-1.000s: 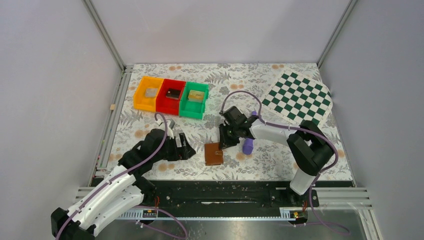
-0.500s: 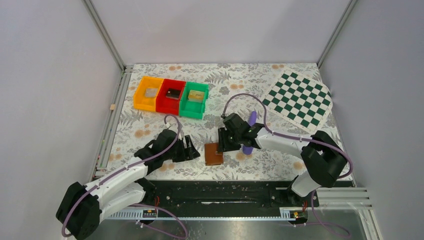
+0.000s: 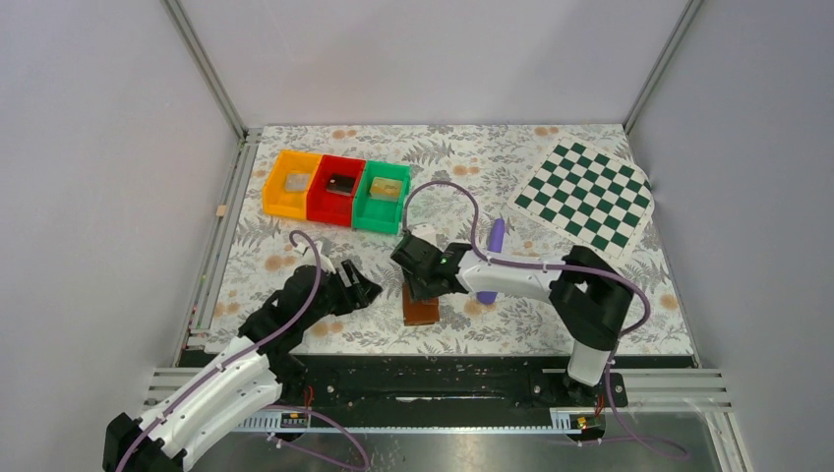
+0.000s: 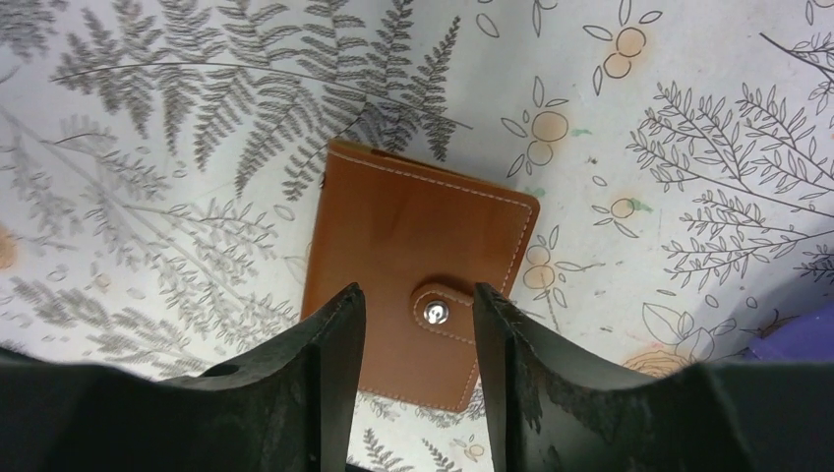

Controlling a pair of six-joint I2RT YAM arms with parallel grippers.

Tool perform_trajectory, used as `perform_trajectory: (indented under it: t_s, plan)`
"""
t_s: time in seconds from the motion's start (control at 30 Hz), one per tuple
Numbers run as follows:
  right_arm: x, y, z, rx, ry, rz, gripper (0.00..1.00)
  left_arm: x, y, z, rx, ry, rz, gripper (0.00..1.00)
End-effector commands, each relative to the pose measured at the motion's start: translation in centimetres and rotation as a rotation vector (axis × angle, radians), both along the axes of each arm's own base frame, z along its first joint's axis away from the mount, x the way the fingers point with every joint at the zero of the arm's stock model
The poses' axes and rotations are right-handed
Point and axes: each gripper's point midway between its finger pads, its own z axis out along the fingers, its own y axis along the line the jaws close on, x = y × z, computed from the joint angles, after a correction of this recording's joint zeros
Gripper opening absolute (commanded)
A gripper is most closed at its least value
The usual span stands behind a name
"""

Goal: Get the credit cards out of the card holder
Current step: Open the card holder at the center of the board.

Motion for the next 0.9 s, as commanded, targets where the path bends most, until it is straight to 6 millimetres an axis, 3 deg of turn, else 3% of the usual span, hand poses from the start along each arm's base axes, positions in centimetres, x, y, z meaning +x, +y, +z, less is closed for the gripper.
perform_trajectory:
  t_s: [0.0,0.2,0.33,0.43,0.6,0.87]
  plan:
    - [0.6,-0.5,-0.8,-0.103,-0.027,-0.017,0.52,-0.2,1.2,-1.1,0.007,0.008,0.065,0.69]
    - [0.4,-1.3,-1.9,-0.218,-0.038,-0.011,0.49,-0.5,0.9,-1.1,-0.011,0.01,0.051,0.69]
    - [0.3,-1.8,-2.4,-0.254,-0.036,-0.013,0.37,-0.5,0.6,-1.2,-0.019,0.016,0.035,0.69]
    - [0.1,-2.1,-2.3,-0.257,-0.031,-0.012,0.34,-0.6,0.4,-1.2,-0.022,0.02,0.021,0.69]
    - [-0.6,-1.8,-1.6,-0.214,-0.018,-0.01,0.46,-0.7,0.3,-1.1,-0.024,0.023,0.015,0.69]
    - [-1.7,-1.1,-1.6,-0.177,0.017,0.0,0.48,-0.8,0.2,-2.3,-0.008,0.045,0.01,0.68]
